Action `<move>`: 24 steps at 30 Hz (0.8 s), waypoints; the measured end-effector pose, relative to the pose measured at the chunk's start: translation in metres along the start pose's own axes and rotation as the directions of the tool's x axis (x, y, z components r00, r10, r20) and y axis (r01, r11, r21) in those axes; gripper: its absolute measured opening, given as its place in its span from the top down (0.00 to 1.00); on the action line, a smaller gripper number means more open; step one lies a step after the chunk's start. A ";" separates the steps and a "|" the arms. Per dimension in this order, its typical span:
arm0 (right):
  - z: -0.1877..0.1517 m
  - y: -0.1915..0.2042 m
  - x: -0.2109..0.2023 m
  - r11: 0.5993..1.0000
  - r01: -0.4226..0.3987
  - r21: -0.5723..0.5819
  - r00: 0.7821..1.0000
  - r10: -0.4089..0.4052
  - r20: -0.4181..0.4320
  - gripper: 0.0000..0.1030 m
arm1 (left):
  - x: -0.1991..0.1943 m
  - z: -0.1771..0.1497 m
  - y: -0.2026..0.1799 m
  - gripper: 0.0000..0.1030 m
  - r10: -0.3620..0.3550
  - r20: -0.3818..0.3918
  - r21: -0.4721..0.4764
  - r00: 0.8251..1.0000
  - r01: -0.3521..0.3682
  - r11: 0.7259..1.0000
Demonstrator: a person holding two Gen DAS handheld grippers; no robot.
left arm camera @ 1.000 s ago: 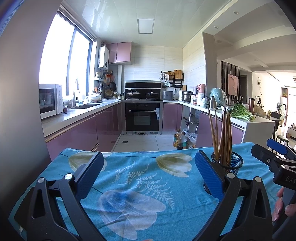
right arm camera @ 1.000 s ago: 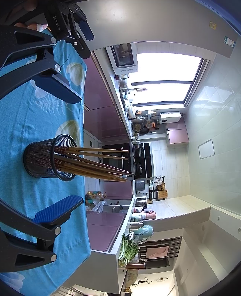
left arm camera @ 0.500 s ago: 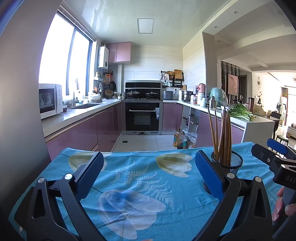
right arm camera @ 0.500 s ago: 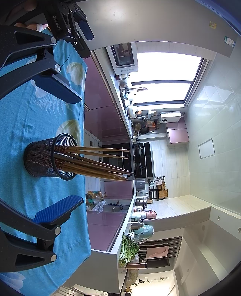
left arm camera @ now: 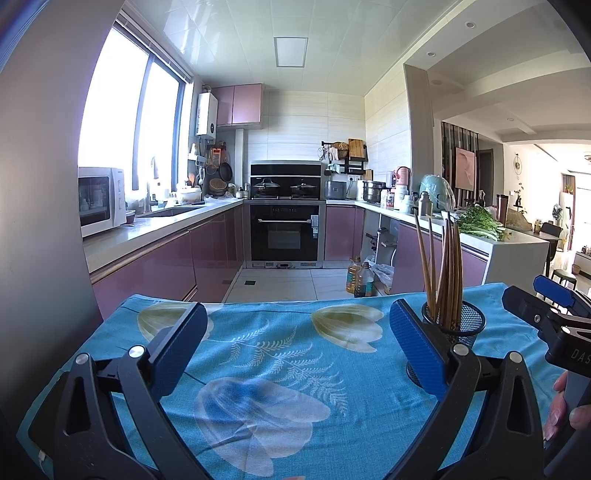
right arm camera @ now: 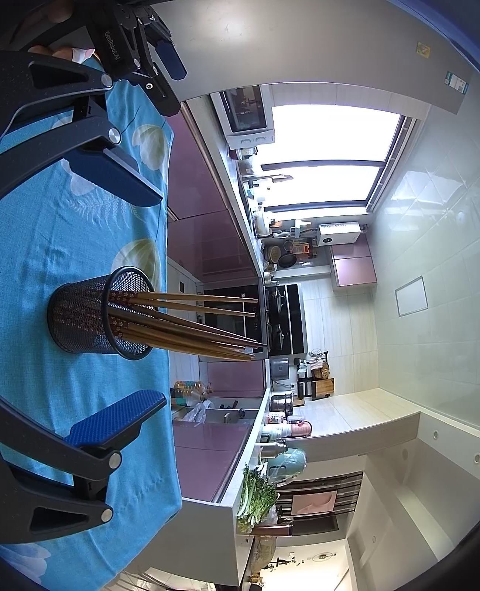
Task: Organize utensils
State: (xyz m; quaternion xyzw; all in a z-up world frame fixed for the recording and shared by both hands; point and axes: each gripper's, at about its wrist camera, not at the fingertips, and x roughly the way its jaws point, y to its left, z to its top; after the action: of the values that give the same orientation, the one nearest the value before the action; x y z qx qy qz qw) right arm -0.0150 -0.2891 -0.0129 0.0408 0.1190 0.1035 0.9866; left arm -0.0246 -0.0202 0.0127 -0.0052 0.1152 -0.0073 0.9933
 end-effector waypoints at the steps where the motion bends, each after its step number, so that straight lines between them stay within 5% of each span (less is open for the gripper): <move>1: 0.000 0.000 0.000 1.000 -0.002 0.002 1.000 0.002 -0.001 0.07 | 0.000 0.000 0.000 0.05 0.000 0.001 -0.001 1.000 0.000 1.000; 24: 0.000 0.001 -0.001 1.000 0.002 0.003 1.000 -0.002 0.002 0.07 | 0.001 0.001 0.000 0.05 0.000 0.001 0.000 1.000 0.000 1.000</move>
State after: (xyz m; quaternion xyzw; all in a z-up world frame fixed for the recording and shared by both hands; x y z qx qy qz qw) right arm -0.0168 -0.2884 -0.0129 0.0422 0.1184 0.1025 0.9868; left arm -0.0235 -0.0206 0.0130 -0.0050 0.1145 -0.0074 0.9934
